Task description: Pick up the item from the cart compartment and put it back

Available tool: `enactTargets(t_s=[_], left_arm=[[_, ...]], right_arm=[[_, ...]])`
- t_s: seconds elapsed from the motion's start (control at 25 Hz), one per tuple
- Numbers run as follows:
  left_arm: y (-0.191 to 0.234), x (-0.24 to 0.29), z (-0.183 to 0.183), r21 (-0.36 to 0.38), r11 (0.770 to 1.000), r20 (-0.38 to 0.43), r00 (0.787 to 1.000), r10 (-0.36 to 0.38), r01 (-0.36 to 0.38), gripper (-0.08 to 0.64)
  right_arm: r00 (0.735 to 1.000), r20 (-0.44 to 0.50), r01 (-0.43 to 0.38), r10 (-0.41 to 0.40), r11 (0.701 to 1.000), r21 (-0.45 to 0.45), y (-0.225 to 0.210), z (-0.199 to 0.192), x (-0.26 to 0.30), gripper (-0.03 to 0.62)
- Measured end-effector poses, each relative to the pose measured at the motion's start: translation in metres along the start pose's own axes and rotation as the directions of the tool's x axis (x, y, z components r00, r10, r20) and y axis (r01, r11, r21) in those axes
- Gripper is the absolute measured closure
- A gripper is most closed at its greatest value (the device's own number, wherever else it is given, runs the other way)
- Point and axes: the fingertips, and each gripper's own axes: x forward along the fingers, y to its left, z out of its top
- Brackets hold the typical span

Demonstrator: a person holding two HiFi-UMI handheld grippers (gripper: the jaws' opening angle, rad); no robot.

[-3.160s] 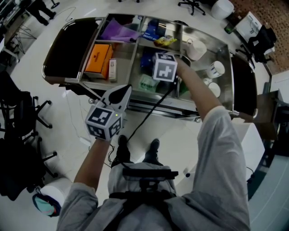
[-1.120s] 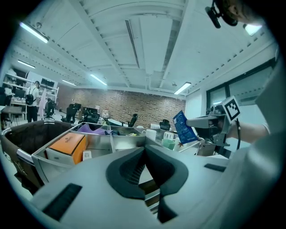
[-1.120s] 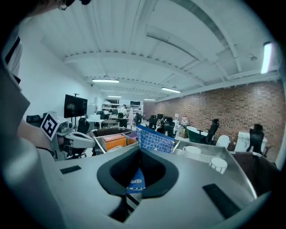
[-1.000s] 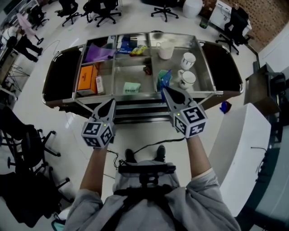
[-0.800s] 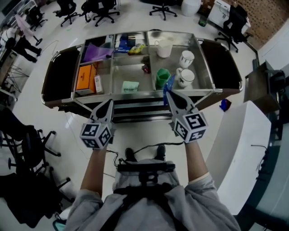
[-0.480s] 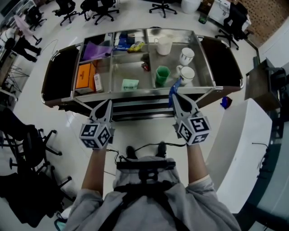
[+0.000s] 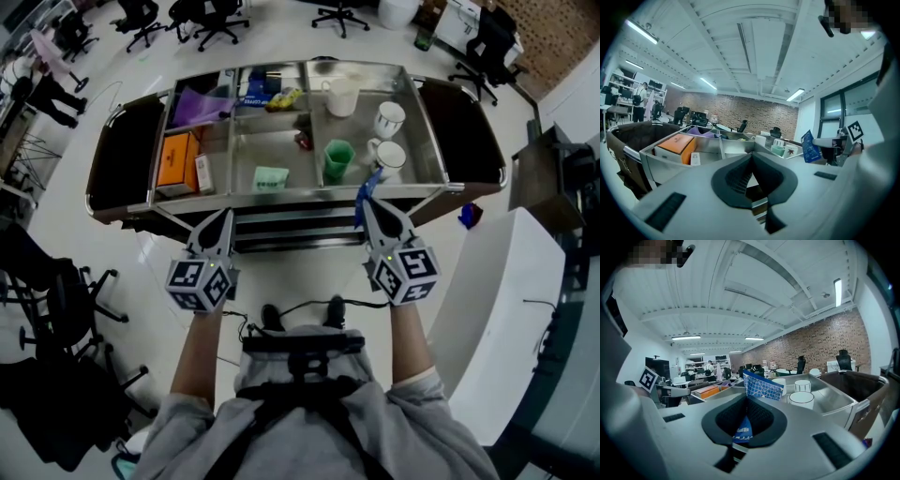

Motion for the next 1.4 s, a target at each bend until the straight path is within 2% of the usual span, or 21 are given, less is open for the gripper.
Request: enactTargets(t_s=[0.52, 0.76, 1.12, 1.4], left_arm=[[-0.002, -0.002, -0.002, 0.015, 1.0, -0.023, 1.0, 0.021, -0.021, 0.555], [0.001, 0.0, 0.002, 0.018, 1.0, -0.019, 1.0, 0.013, -0.012, 0.555], [0.004, 0.006, 0.008, 0.03, 0.999, -0.023, 1.0, 0.013, -0.013, 0.555], [0.011, 0.012, 0.008, 0.026, 0.999, -0.029, 0.999, 0.021, -0.02, 0.555]], right_arm=[[0.999, -0.029, -0.023, 0.021, 0.998, -0.053, 0.003, -0.003, 0.006, 0.58], [0.995, -0.078, -0.07, 0.061, 0.989, -0.128, 0.012, 0.004, 0.019, 0.58], [0.977, -0.155, -0.186, 0.147, 0.941, -0.281, 0.032, 0.03, 0.063, 0.58], [0.948, -0.246, -0.288, 0.201, 0.869, -0.403, 0.052, 0.039, 0.106, 0.58]])
